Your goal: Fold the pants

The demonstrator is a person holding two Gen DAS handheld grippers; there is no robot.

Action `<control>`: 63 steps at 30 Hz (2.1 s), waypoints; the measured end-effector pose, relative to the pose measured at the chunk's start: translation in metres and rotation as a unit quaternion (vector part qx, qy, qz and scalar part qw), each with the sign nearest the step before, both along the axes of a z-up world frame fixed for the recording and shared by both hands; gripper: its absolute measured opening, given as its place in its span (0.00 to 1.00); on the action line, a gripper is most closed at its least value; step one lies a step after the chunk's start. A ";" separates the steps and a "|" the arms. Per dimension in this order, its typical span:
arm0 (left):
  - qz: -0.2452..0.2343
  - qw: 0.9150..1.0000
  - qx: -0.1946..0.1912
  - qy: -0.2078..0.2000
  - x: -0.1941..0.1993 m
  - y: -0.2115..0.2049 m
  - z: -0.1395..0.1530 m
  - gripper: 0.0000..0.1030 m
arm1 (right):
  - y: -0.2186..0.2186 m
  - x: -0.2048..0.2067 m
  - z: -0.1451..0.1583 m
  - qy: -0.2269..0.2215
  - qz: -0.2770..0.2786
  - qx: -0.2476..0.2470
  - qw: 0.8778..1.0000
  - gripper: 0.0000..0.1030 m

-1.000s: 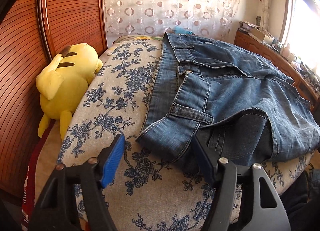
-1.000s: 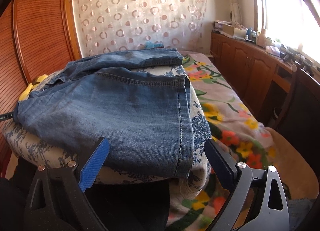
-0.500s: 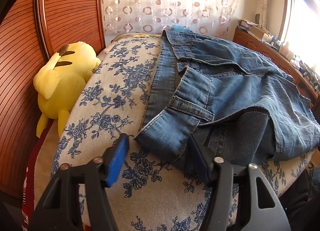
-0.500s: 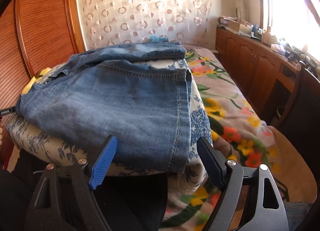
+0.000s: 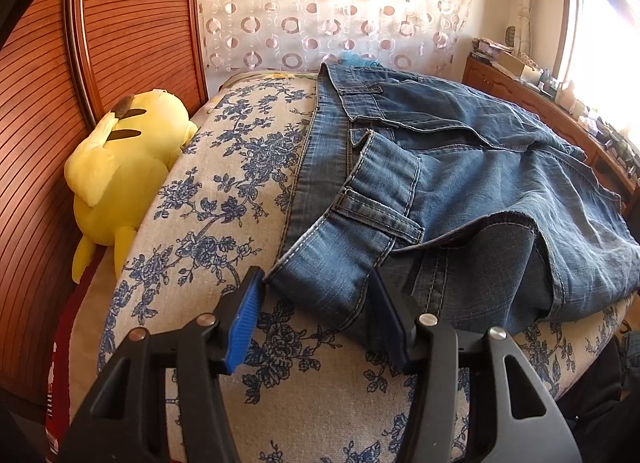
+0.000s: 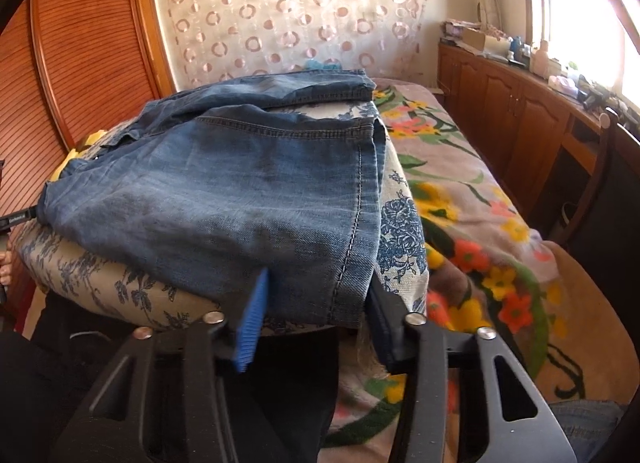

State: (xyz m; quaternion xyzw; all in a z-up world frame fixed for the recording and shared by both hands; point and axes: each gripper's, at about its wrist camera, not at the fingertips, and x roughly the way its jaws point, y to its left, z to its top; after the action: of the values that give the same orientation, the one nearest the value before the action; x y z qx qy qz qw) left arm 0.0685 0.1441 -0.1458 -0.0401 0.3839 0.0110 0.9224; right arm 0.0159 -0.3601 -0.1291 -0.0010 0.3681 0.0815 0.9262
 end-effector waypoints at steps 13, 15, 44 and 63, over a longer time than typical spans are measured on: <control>-0.020 0.999 -0.026 -0.034 -0.013 -0.005 0.027 0.12 | -0.006 0.003 0.023 -0.035 0.006 0.019 0.999 0.13; -0.026 0.998 -0.030 -0.044 -0.017 -0.006 0.037 0.10 | -0.006 0.002 0.030 -0.043 0.007 0.021 0.999 0.13; -0.049 0.997 -0.046 -0.049 -0.050 -0.018 0.040 0.08 | -0.016 0.010 0.062 -0.074 0.002 0.011 0.997 0.12; -0.063 0.994 -0.056 -0.075 -0.098 -0.010 0.076 0.07 | -0.026 -0.011 0.076 -0.080 0.009 0.028 0.996 0.12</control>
State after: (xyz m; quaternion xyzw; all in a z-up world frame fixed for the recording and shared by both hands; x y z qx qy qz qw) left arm -0.0297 0.1341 -0.0701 -0.0684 0.3154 -0.0718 0.9438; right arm 0.0045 -0.3866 -0.0531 0.0154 0.2902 0.1003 0.9516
